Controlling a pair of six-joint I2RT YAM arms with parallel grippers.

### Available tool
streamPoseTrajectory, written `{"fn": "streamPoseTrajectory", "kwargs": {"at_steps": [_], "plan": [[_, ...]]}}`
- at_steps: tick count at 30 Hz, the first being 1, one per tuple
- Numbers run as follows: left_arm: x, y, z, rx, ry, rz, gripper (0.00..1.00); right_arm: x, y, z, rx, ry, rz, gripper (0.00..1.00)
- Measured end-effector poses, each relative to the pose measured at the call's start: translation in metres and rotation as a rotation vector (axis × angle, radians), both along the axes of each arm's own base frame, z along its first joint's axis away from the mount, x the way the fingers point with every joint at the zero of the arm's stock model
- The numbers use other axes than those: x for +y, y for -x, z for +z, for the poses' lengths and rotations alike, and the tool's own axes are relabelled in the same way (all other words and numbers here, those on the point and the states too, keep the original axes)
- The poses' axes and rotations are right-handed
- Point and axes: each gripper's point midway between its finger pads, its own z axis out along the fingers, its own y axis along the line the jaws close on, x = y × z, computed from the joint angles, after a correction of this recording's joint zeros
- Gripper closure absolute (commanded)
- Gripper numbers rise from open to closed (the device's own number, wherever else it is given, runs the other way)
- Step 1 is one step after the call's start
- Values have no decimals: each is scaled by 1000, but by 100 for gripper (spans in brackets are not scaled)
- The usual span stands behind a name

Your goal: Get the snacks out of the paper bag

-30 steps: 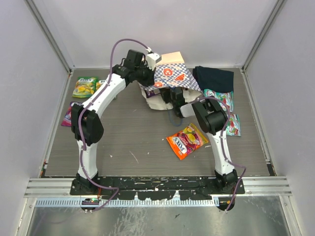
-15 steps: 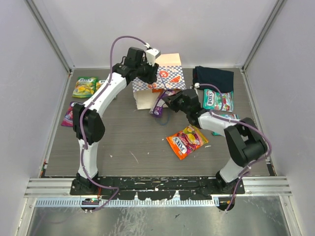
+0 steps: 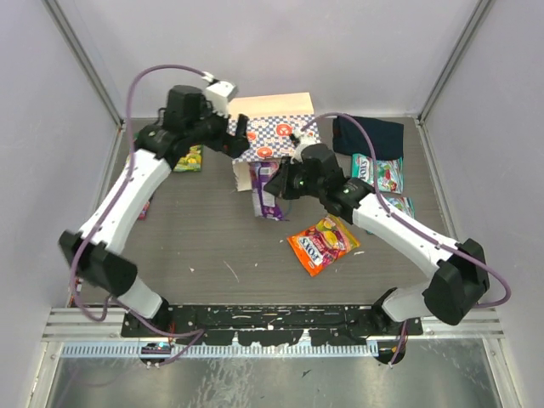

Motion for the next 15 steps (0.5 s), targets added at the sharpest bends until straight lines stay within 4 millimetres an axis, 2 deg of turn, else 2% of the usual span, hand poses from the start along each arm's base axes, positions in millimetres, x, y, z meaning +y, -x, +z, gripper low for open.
{"fn": "streamPoseTrajectory", "kwargs": {"at_steps": [3, 6, 8, 12, 15], "plan": [[48, 33, 28, -33, 29, 118, 2, 27, 33, 14, -91, 46, 192, 99], [94, 60, 50, -62, 43, 297, 2, 58, 61, 11, -140, 116, 373, 99], [122, 76, 66, -86, 64, 426, 2, 85, 70, 6, -185, 167, 487, 99], [169, 99, 100, -139, 109, 637, 2, 143, 67, -14, -302, 252, 692, 99], [196, 106, 118, -180, 129, 763, 2, 186, 46, -33, -416, 313, 809, 99]]}}
